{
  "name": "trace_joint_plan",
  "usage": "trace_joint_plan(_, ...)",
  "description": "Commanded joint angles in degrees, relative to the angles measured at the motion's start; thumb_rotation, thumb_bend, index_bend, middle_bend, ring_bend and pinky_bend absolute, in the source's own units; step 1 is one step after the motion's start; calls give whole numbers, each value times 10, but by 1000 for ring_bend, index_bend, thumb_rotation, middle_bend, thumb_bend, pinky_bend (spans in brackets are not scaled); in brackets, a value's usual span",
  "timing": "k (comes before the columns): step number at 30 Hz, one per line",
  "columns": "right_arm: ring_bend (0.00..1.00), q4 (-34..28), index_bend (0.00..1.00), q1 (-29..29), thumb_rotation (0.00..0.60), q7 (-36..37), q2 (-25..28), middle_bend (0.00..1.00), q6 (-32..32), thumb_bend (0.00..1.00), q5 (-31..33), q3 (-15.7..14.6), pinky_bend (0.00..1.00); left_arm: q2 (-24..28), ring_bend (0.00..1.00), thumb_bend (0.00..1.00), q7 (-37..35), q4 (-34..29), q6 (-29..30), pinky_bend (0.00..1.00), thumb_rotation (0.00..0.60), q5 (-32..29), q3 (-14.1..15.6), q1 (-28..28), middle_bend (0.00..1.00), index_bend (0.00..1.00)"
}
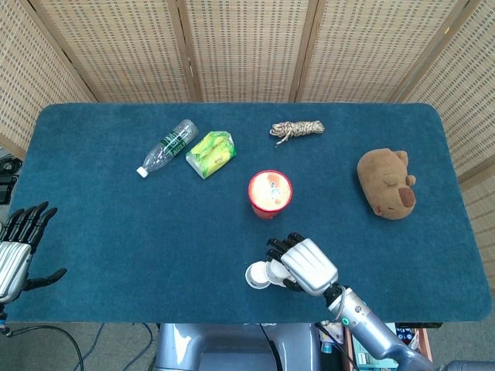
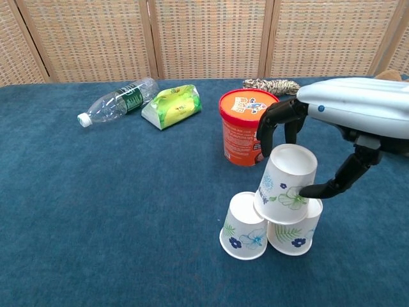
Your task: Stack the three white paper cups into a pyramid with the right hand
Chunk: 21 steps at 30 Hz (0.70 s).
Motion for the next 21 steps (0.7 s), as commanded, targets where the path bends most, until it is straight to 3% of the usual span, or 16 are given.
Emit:
trace_joint_plan(1,410,0,409,-1,600,1,1,336,0,336,-2,0,350,0,0,120,0,0,0,0,600,0,0,0,0,0)
trace_joint_plan(17,409,-14,382,-7,600,6,15,319,4,308,-15,1,350,1,0,120,-2,1,1,0,600,1,0,0,0,0)
trace_joint_plan(21,409,-48,382,-28,600,23,67,318,44,308,-60,-1,350,2,0,120,-8,2,4,0,600,1,0,2,0,0)
